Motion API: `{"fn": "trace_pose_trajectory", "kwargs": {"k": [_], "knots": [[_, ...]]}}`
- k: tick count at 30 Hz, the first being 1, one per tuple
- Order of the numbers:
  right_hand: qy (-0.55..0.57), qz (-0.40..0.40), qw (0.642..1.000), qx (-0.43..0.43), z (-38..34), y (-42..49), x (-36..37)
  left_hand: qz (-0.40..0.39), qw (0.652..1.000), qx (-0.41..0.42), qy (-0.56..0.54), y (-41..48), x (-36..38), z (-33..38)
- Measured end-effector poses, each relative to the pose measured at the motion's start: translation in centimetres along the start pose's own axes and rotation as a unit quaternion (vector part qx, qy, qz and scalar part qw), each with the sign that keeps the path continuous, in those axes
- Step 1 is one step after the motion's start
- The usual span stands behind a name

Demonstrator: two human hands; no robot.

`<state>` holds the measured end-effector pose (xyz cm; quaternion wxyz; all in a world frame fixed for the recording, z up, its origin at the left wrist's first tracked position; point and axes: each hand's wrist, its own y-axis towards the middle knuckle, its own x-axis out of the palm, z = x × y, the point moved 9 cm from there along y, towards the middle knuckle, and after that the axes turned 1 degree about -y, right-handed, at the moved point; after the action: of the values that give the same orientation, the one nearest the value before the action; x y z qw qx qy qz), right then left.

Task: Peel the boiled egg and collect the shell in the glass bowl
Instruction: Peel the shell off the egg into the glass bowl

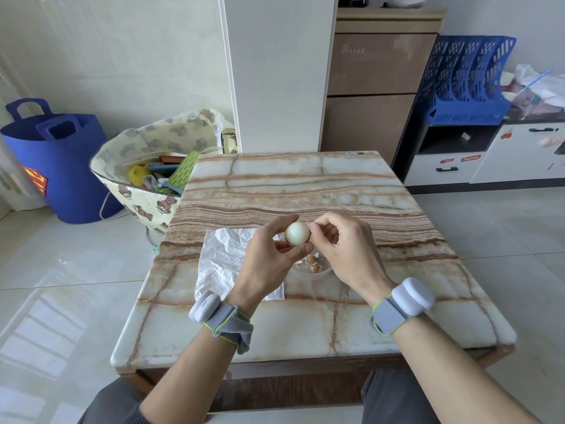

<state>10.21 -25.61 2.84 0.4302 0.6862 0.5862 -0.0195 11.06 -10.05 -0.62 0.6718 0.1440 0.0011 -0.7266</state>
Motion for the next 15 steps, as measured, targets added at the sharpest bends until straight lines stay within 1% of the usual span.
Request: {"fn": "trace_pose_trajectory", "kwargs": {"k": [6, 9, 15], "knots": [[-0.002, 0.006, 1.0, 0.014, 0.7, 0.1, -0.4, 0.003, 1.0, -0.012, -0.021, -0.1, 0.0, -0.5], [0.019, -0.004, 0.999, 0.03, 1.2, 0.0, -0.4, 0.002, 0.999, -0.022, -0.037, 0.0, 0.1, -0.8], [0.03, -0.014, 0.998, 0.048, 1.9, -0.4, -0.3, 0.004, 0.999, -0.016, -0.038, 0.1, 0.0, -0.8]]}}
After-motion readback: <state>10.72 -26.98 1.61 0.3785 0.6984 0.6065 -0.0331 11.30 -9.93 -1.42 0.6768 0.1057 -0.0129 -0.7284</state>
